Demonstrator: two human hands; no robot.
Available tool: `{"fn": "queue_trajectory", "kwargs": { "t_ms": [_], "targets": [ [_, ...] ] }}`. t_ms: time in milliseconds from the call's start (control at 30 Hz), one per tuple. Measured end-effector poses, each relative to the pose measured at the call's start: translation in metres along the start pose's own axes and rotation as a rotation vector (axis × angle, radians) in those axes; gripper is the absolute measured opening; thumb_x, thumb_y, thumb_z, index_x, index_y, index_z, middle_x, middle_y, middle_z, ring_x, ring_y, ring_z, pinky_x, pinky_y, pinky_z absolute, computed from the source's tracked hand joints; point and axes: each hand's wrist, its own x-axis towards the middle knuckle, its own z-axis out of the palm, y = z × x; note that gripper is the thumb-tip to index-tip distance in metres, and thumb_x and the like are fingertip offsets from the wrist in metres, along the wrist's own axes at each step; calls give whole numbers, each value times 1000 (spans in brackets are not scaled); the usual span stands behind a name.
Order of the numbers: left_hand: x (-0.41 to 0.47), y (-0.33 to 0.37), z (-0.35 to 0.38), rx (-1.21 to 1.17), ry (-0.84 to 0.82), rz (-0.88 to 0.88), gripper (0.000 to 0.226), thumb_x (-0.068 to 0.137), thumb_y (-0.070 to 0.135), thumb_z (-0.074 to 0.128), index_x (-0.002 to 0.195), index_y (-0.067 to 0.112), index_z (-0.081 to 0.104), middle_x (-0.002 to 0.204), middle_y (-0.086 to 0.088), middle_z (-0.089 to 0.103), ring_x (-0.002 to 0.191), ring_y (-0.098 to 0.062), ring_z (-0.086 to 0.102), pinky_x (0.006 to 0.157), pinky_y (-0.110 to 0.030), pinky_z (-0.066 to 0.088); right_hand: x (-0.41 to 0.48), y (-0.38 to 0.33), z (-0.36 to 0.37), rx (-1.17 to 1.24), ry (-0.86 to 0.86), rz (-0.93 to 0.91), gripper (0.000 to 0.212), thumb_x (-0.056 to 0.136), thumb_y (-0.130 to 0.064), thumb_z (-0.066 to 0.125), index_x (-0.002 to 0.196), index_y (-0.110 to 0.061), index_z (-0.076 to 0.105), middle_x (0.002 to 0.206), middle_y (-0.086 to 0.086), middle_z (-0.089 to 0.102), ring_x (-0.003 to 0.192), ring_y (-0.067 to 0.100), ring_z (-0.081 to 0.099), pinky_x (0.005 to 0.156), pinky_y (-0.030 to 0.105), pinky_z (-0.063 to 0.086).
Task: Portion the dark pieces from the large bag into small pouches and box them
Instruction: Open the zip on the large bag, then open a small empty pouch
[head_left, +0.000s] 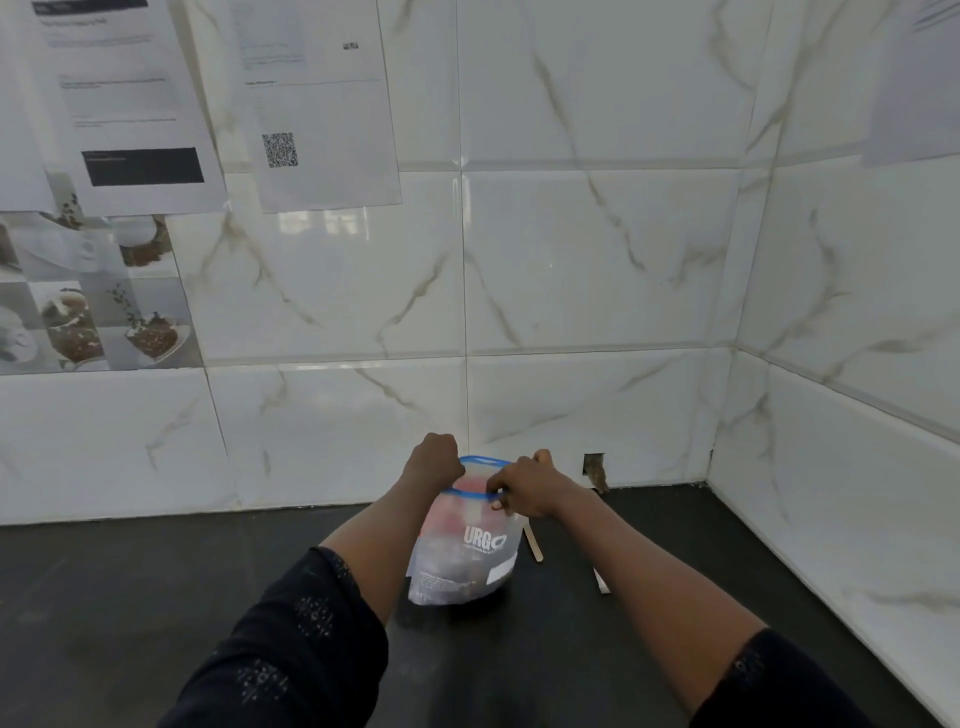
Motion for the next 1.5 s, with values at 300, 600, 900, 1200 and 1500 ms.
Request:
{"fn": "queue_trajectory", "kwargs": {
  "t_ms": [300,600,900,1200,1500],
  "targets": [
    [-29,5,1,206,-152,-11,39,77,29,68,110,11,58,109,-6,58,104,-26,59,77,-31,44,-22,-9,13,-59,-76,-29,29,99,-31,40,123,-23,55,120,5,61,115,22,50,100,40,23],
    [-42,11,-11,331,-321,-44,30,75,7,65,104,3,60,84,-8,55,102,-28,62,82,-33,49,-31,-21,8,70,-136,-77,34,96,-36,50,123,-19,62,119,2,65,115,21,53,95,31,38],
    [-25,47,-4,184,-316,65,61,67,45,77,117,14,60,122,-6,58,111,-26,52,95,-40,46,-39,24,-5,536,264,76,23,87,-24,65,99,-6,74,99,10,73,95,21,64,79,27,45],
    [-19,133,27,176,-403,275,50,66,6,67,116,11,63,119,-10,60,109,-27,55,87,-35,48,-59,106,40,739,452,503,13,84,-14,67,90,-4,73,97,10,71,91,20,61,76,22,39],
    [6,179,55,405,-999,146,13,79,-6,50,82,7,51,84,-6,42,66,-16,40,56,-19,36,-74,158,102,815,261,752,9,85,-8,65,87,-3,72,100,11,71,89,16,62,76,23,43]
  ]
}}
